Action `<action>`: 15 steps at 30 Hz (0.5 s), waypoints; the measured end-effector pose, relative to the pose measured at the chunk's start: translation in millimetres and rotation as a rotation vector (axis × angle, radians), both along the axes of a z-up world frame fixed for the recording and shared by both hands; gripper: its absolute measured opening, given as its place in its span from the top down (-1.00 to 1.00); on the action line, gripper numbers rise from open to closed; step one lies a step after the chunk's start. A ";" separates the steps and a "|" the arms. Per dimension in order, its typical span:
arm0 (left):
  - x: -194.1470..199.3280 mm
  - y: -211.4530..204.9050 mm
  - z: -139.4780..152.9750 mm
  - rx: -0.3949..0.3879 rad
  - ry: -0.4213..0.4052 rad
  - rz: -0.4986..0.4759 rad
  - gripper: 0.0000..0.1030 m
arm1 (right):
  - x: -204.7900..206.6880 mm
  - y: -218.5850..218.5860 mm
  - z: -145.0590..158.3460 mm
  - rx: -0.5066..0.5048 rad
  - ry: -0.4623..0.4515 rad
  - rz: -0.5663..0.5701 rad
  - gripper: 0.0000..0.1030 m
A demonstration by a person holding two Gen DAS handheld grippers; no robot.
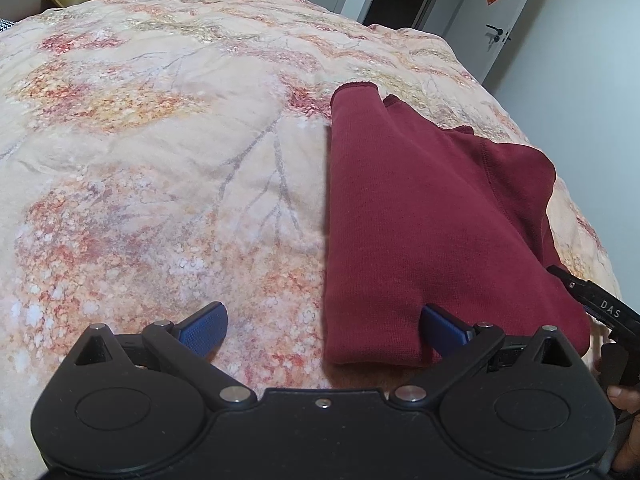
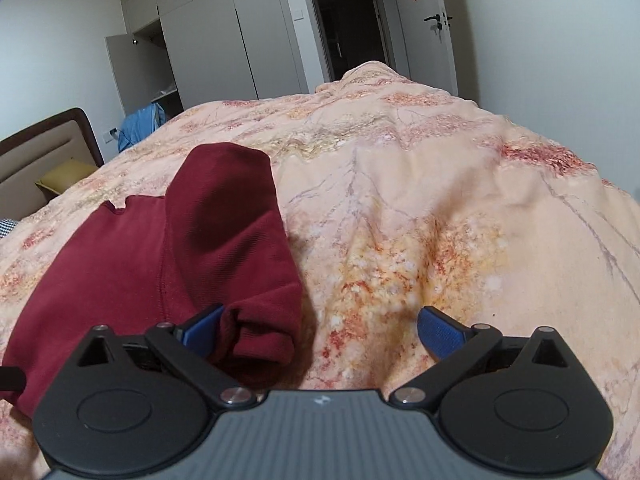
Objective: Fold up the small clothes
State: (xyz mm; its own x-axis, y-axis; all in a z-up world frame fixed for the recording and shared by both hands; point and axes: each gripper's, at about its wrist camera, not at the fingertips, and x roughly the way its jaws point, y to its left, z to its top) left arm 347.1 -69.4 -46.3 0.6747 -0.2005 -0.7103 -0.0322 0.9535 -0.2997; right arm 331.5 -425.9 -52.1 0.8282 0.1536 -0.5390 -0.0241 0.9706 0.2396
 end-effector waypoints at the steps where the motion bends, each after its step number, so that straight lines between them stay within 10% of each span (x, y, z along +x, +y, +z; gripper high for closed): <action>1: -1.0 0.4 1.5 -0.002 -0.001 0.001 -0.99 | -2.5 -1.3 1.1 0.008 -0.009 -0.003 -1.00; 15: 47.0 -11.2 29.9 0.026 -0.109 -0.022 -0.99 | 64.3 -0.1 50.1 0.006 -0.132 0.094 -1.00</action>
State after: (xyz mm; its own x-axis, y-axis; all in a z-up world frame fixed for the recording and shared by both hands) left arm 394.1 -80.6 -16.5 0.7442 -0.1985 -0.6378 0.0202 0.9611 -0.2755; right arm 395.7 -425.9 -2.0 0.8736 0.2369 -0.4252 -0.1465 0.9610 0.2344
